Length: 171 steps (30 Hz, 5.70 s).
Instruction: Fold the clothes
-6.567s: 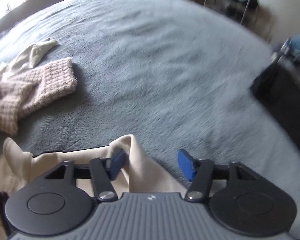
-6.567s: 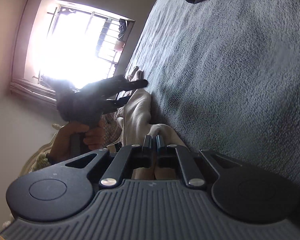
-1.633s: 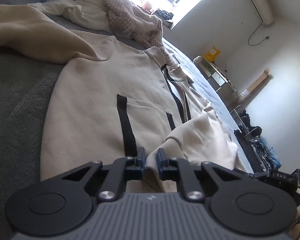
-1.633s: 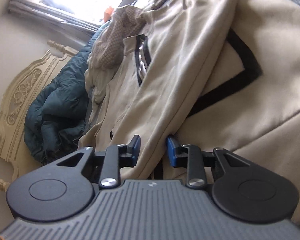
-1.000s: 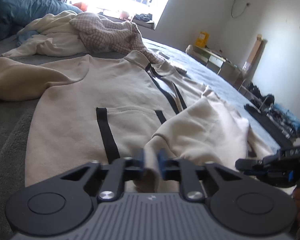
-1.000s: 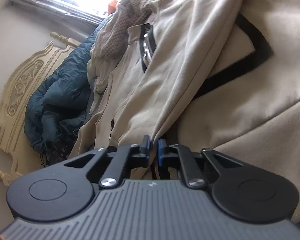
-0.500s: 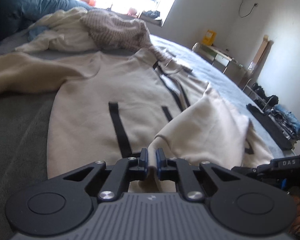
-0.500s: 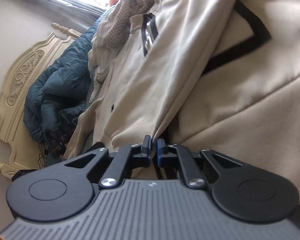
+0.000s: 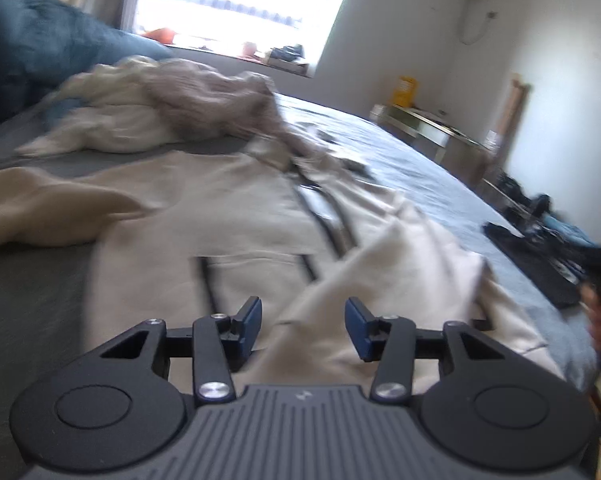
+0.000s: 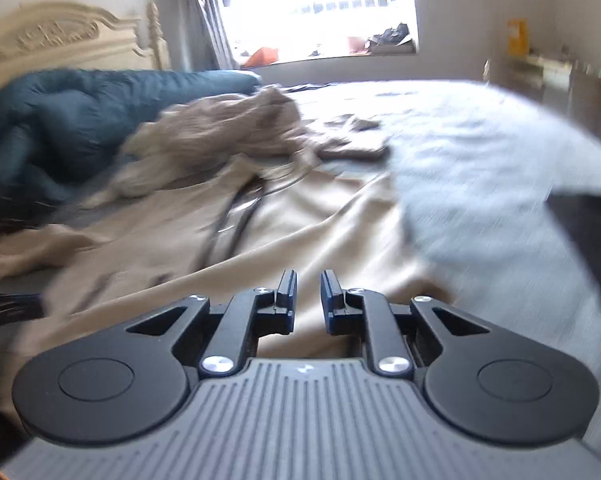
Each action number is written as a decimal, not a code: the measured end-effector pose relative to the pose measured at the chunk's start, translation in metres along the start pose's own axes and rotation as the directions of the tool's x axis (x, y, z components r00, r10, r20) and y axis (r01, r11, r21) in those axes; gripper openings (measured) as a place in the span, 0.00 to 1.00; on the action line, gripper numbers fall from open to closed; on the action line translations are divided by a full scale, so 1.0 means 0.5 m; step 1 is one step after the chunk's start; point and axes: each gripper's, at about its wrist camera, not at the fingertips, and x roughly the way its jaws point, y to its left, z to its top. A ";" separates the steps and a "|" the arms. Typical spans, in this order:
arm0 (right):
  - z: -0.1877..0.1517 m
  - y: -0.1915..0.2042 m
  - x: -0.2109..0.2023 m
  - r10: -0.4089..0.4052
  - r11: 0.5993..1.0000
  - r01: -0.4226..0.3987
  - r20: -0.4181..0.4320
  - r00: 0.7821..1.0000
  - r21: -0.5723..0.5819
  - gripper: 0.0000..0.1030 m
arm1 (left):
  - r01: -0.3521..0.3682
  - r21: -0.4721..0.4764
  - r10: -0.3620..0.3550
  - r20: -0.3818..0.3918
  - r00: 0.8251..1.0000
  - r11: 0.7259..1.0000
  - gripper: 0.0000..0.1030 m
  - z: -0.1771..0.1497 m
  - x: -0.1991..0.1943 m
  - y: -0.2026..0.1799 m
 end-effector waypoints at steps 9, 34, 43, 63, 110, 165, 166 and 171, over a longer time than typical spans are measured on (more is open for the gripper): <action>-0.062 -0.106 0.070 -0.177 0.983 0.171 -0.109 0.978 -0.067 0.13 | 0.022 0.078 -0.013 -0.116 0.993 0.997 0.48 -0.042 0.117 -0.078; -0.136 -0.093 0.173 -0.287 0.795 0.260 0.037 0.957 -0.548 0.16 | 0.012 0.152 0.002 -0.094 0.996 0.988 0.53 -0.057 0.145 -0.087; -0.081 -0.124 0.107 -0.260 0.830 0.200 -0.043 0.965 -0.520 0.24 | 0.026 0.135 -0.016 -0.078 0.997 0.991 0.56 -0.061 0.144 -0.081; 0.005 -0.135 0.136 0.055 0.985 -0.063 -0.054 0.997 -0.161 0.13 | 0.044 0.108 -0.041 -0.031 0.999 0.993 0.56 -0.075 0.134 -0.066; 0.098 -0.023 0.199 0.247 0.969 -0.242 -0.347 0.905 0.056 0.14 | 0.108 -0.038 -0.107 0.018 0.994 0.993 0.64 -0.097 0.045 -0.024; -0.162 0.431 0.106 0.327 0.926 -0.359 -0.230 0.917 -0.115 0.21 | -0.294 -0.847 0.718 0.139 0.682 0.443 0.73 -0.049 -0.286 0.641; -0.162 0.432 0.106 0.326 0.927 -0.358 -0.229 0.917 -0.114 0.21 | -0.313 -0.844 0.729 0.126 0.673 0.435 0.70 -0.048 -0.280 0.642; -0.166 0.438 0.103 0.314 0.930 -0.347 -0.222 0.923 -0.125 0.22 | -0.368 -0.841 0.767 0.083 0.637 0.396 0.43 -0.046 -0.266 0.647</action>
